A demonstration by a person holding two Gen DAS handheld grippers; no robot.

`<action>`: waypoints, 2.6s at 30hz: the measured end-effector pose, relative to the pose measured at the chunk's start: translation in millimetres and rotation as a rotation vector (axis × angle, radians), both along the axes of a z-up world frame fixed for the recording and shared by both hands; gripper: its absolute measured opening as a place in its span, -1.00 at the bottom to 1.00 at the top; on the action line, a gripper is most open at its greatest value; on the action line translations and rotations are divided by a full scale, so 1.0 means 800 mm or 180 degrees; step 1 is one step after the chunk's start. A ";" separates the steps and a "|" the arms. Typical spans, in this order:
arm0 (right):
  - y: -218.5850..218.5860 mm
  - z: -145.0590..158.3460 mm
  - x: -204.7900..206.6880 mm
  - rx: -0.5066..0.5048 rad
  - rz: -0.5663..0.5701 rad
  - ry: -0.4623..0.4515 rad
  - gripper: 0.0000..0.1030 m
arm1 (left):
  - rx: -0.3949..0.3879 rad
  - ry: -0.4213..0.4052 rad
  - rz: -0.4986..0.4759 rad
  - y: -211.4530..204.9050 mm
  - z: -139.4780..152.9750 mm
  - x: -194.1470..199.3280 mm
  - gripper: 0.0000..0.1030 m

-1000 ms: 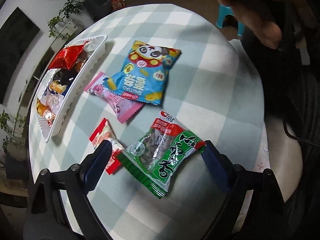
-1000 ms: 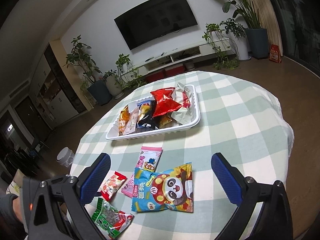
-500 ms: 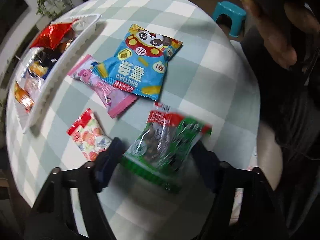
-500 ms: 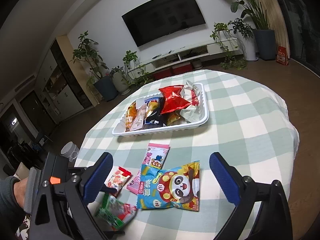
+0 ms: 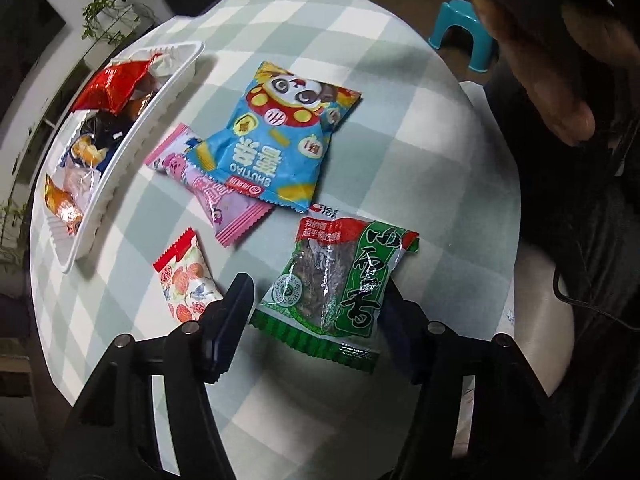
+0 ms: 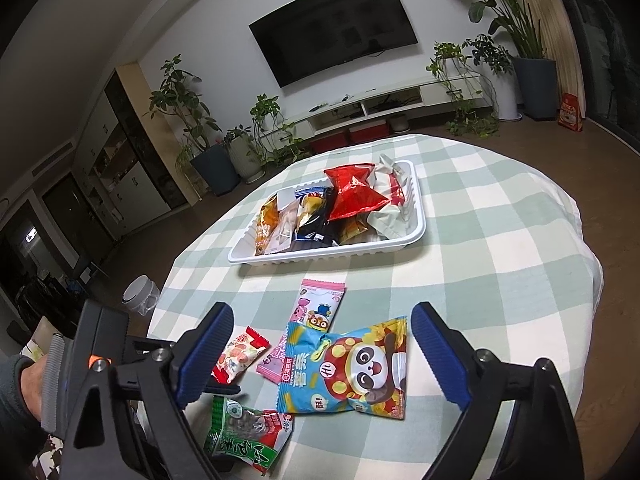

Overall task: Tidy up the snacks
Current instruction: 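Grasp the green seaweed packet with the left gripper, then lift the green packet with the left gripper while the right grasps the blue Shutiao packet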

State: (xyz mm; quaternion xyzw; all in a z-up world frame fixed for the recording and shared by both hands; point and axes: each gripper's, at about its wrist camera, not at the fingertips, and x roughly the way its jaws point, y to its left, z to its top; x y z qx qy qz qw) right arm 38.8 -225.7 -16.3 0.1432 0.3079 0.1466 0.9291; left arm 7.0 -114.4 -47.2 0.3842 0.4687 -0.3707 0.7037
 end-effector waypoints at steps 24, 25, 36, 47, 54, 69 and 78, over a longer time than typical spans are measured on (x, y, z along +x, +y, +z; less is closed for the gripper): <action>0.000 -0.004 0.003 -0.0019 0.0090 0.0066 0.69 | -0.0755 0.0326 0.0658 0.021 0.015 -0.004 -0.60; -0.001 -0.002 0.002 -0.0029 0.0122 0.0056 0.69 | -0.0907 0.0352 0.0771 0.030 0.019 -0.004 -0.60; 0.070 0.024 -0.039 -0.1838 0.1624 -0.0505 0.69 | -0.2215 0.0563 0.1941 0.135 0.028 -0.001 -0.60; 0.074 -0.031 0.024 -0.2362 0.2324 0.0123 0.52 | -0.2585 0.0574 0.2200 0.169 0.019 0.000 -0.60; 0.096 -0.055 0.049 -0.2621 0.2721 0.0373 0.52 | -0.2662 0.0577 0.2227 0.173 0.018 0.002 -0.60; 0.103 -0.080 0.091 -0.2353 0.2997 0.1111 0.13 | -0.2626 0.0621 0.2255 0.171 0.013 0.005 -0.60; 0.057 -0.064 0.085 -0.1779 0.2665 0.1024 -0.06 | -0.2689 0.0606 0.2280 0.175 0.013 0.007 -0.60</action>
